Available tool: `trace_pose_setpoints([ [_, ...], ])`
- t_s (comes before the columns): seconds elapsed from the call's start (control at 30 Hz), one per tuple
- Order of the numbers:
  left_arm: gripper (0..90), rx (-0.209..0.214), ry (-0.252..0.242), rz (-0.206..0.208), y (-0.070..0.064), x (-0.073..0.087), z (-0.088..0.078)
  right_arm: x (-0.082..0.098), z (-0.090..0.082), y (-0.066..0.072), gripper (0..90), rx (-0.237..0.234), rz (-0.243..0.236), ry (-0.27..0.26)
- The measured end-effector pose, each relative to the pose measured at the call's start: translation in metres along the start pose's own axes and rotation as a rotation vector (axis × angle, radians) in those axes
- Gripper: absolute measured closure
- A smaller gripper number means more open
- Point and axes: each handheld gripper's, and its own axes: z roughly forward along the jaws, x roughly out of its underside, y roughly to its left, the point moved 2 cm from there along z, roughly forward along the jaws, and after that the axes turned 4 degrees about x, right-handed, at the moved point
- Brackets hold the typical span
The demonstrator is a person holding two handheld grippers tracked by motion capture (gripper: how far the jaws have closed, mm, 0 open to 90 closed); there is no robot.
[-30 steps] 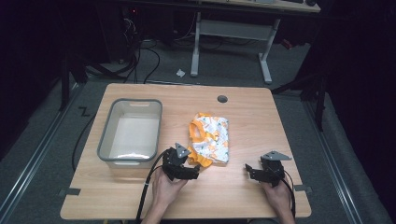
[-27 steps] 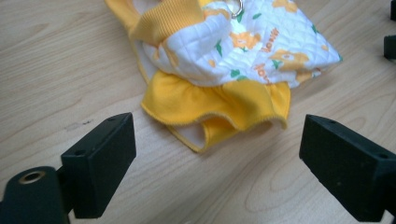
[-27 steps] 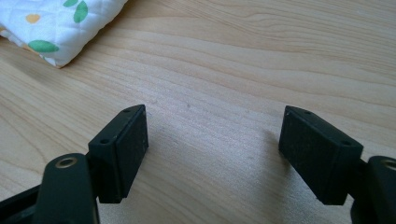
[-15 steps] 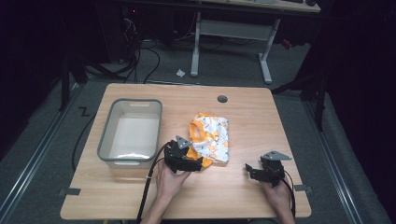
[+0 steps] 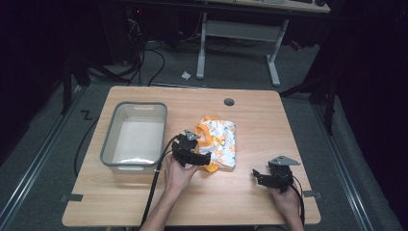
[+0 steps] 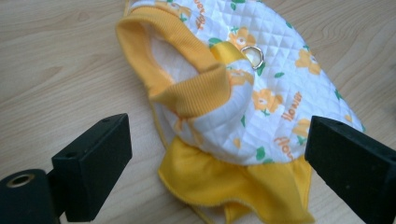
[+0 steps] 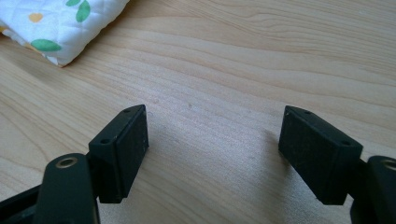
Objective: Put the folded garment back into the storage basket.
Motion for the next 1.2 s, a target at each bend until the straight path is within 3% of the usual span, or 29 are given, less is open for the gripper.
trace_pose_setpoints([
  [0.2,7.1,-0.013,0.025,0.005,0.001,-0.013,0.014,0.000,0.000,0.000,24.3,0.000,-0.001,0.000],
  [0.43,6.7,-0.009,0.034,-0.025,0.005,-0.021,0.027,0.000,0.000,0.000,24.4,-0.001,-0.003,-0.001],
  [0.73,7.2,-0.019,0.022,-0.071,0.014,-0.021,0.040,0.000,0.000,0.000,24.4,-0.002,-0.001,0.000],
  [0.97,8.5,-0.020,0.063,-0.092,0.020,-0.016,0.055,0.000,0.000,0.000,24.4,-0.001,-0.002,0.000],
  [1.07,15.0,-0.039,0.083,-0.085,0.021,-0.013,0.060,0.000,0.000,0.000,24.4,-0.001,-0.002,0.000],
  [1.2,17.0,-0.042,0.111,-0.114,0.025,-0.010,0.065,0.000,0.000,0.000,24.4,0.000,-0.002,-0.001],
])
